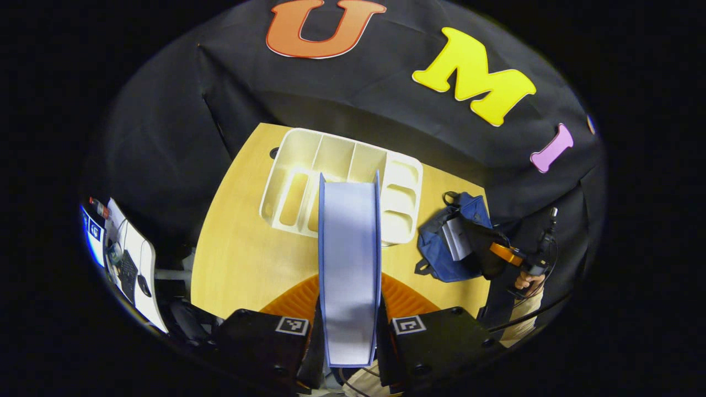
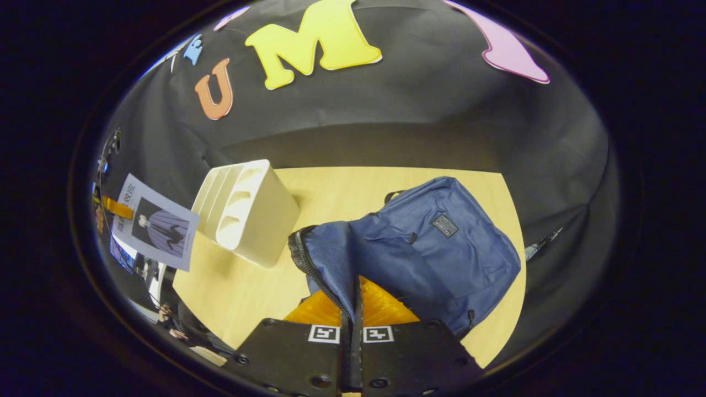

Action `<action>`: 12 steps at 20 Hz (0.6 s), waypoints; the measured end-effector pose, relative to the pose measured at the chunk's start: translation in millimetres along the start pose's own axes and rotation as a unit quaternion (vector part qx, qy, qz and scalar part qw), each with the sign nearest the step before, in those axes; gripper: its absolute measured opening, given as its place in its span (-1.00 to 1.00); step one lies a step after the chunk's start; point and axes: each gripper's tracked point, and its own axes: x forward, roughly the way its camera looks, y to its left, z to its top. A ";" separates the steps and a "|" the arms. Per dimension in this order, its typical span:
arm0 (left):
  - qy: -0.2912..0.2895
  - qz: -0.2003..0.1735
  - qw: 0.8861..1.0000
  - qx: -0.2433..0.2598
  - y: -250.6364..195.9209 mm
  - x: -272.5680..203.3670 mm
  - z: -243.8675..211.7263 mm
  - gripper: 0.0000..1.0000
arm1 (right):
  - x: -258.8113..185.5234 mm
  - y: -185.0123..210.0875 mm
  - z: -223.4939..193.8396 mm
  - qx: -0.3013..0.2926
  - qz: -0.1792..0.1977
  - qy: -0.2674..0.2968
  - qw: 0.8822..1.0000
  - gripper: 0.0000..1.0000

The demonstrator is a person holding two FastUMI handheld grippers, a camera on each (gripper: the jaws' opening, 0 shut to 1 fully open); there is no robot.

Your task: Open the schoolbag, grab two books from the bookshelf and put them into the schoolbag.

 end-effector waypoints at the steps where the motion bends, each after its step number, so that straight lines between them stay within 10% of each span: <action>1: -0.005 -0.011 1.000 -0.009 -5.8 -3.8 -9.2 -0.18 | 2.2 0.9 -1.3 -0.002 0.001 0.002 1.000 -0.99; 12: -0.020 -0.201 0.973 -0.108 -88.2 18.1 -73.8 -0.14 | 8.9 -1.0 -4.2 0.011 -0.013 0.016 1.000 -0.98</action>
